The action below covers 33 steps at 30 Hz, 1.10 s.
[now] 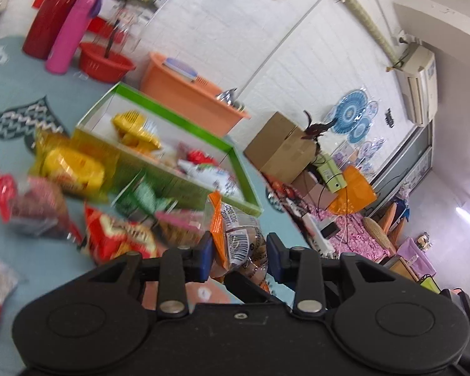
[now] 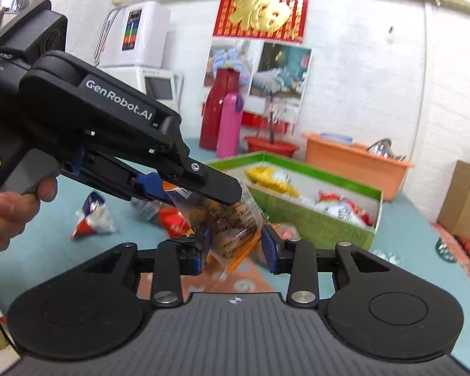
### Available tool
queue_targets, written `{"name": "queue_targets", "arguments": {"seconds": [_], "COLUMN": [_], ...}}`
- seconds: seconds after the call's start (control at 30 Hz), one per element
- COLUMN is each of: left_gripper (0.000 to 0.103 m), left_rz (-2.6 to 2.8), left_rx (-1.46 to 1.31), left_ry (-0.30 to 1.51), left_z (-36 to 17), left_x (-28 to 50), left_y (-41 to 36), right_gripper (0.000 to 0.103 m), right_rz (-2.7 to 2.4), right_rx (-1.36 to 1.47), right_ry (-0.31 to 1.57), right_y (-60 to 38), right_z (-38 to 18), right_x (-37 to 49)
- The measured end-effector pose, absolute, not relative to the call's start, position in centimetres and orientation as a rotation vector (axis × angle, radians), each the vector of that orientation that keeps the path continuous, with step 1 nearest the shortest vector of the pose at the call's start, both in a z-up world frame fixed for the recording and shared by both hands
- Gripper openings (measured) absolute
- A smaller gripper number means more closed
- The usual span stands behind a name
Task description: Organize snacks
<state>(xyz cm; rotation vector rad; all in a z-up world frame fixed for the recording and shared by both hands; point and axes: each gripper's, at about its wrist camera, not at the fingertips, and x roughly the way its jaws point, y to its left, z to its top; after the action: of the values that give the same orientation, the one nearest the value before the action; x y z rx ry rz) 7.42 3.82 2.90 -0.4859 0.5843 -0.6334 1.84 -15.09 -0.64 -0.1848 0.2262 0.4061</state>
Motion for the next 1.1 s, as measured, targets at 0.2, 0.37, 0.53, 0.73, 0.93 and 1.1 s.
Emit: {"name": "queue_targets", "arguments": {"seconds": [0.2,0.37,0.53,0.73,0.93,1.1], "left_gripper": [0.017,0.017,0.017,0.017,0.019,0.103], "left_rz": [-0.661,-0.668,-0.680,-0.679,-0.670,-0.613], "left_rx": [-0.429,-0.415,-0.423,-0.436,-0.450,-0.449], "left_ry": [0.506,0.485,0.480,0.507,0.545,0.529], "left_z": [5.4,6.3,6.2,5.0,3.4,2.7], "left_x": [9.6,12.7,16.2,20.6,23.8,24.1], "left_y": [2.5,1.8,1.6,1.5,1.6,1.8], "right_gripper": [0.062,0.062,0.061,0.060,0.060,0.103], "right_rz": [0.360,0.328,0.296,0.261,0.244,0.239], "right_rx": [-0.191,-0.190,-0.195,-0.220,-0.212,-0.236], "right_ry": [0.147,0.116,0.097,0.119,0.155,0.141], "right_y": [-15.7,-15.7,-15.5,-14.7,-14.6,-14.4], "right_z": [1.2,1.7,1.6,0.7,-0.4,-1.7], "right_x": [3.7,6.5,8.9,12.5,15.4,15.8]}}
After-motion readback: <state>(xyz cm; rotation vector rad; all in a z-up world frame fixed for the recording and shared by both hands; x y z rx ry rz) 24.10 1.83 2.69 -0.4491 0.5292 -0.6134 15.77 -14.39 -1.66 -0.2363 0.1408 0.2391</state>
